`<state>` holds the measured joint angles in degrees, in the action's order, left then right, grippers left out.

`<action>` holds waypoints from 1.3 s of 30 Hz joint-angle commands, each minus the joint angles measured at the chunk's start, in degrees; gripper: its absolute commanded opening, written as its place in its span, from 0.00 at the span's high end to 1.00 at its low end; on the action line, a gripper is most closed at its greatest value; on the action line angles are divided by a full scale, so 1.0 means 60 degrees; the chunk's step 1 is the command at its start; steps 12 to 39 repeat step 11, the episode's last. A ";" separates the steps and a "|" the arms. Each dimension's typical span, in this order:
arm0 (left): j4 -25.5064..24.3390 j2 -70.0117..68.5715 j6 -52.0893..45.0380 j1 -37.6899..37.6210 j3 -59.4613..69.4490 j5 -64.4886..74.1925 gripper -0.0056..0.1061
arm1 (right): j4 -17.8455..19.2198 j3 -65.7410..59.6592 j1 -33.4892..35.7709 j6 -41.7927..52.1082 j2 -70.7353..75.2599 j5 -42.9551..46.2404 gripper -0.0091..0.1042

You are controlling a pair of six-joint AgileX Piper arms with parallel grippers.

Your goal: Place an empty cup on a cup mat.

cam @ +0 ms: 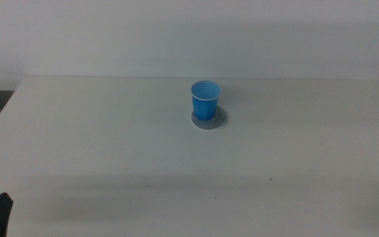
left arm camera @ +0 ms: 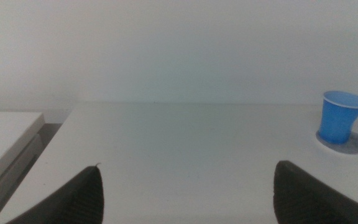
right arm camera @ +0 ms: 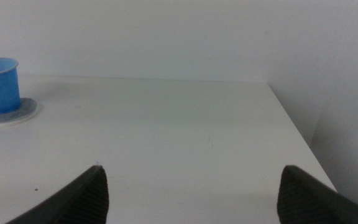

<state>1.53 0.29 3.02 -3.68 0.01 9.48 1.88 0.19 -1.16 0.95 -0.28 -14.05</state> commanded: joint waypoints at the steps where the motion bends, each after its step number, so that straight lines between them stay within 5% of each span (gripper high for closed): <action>1: 0.0071 -0.0049 -0.0010 0.0047 -0.0001 -0.0179 0.11 | 0.0052 -0.0031 -0.0002 0.0039 0.0046 0.0063 0.10; 39: -0.0182 -0.0049 -0.0010 0.0047 -0.0001 -0.0196 0.11 | 0.0052 -0.0031 -0.0002 0.0039 0.0046 0.0063 0.10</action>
